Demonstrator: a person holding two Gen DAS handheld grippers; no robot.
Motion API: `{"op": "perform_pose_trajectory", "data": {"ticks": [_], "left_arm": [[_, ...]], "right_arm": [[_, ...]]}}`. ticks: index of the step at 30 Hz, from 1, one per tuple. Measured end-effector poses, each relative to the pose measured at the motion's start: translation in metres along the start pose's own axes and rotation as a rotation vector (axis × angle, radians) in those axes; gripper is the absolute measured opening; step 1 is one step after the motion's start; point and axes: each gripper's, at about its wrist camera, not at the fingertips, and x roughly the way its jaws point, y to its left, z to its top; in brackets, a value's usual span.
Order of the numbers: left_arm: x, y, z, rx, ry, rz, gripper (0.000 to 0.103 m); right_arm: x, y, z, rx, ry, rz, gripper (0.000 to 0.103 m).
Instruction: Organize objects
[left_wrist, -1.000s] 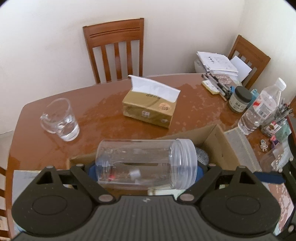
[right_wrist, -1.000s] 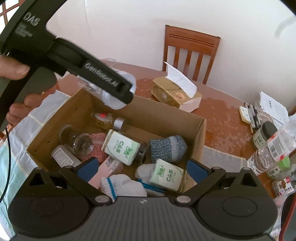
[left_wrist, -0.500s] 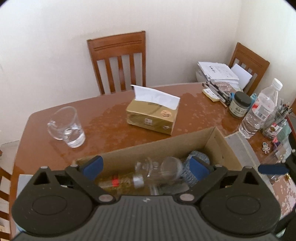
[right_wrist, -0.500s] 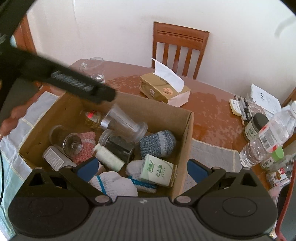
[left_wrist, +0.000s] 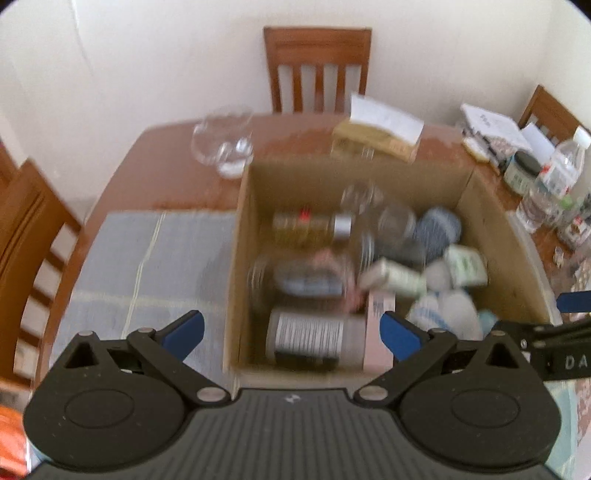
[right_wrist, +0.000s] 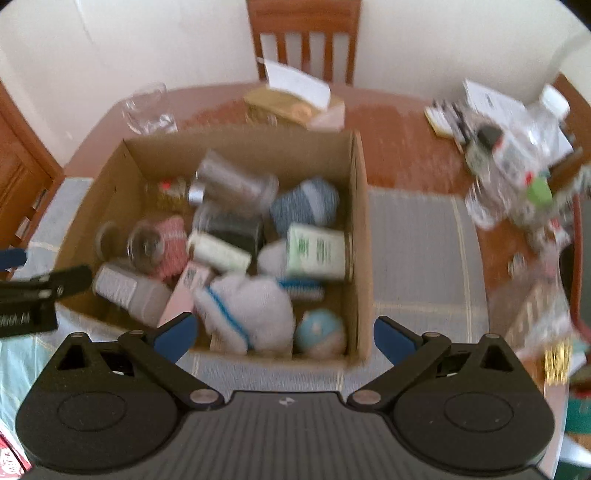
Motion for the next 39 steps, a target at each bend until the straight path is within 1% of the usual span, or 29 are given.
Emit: {"op": "perform_pose_trajectory", "data": {"ticks": [2, 4, 8, 10, 17, 39], "left_arm": [[-0.005, -0.001, -0.010, -0.002, 0.022, -0.005, 0.101], [-0.010, -0.003, -0.015, -0.010, 0.025, -0.009, 0.101], [-0.021, -0.008, -0.015, -0.008, 0.046, -0.019, 0.101], [-0.027, -0.009, -0.015, 0.002, 0.037, -0.004, 0.101], [-0.041, -0.010, -0.013, -0.004, 0.022, 0.022, 0.101], [-0.048, -0.012, -0.014, 0.012, 0.017, 0.035, 0.101]], "right_arm": [[-0.002, 0.005, -0.010, 0.013, 0.024, -0.009, 0.103], [-0.007, 0.009, -0.019, 0.021, 0.029, -0.015, 0.103], [-0.018, 0.016, -0.025, 0.020, 0.039, -0.026, 0.103], [-0.025, 0.018, -0.025, 0.018, 0.033, -0.039, 0.103], [-0.042, 0.018, -0.023, 0.033, -0.001, -0.043, 0.103], [-0.045, 0.020, -0.026, 0.039, 0.002, -0.054, 0.103]]}}
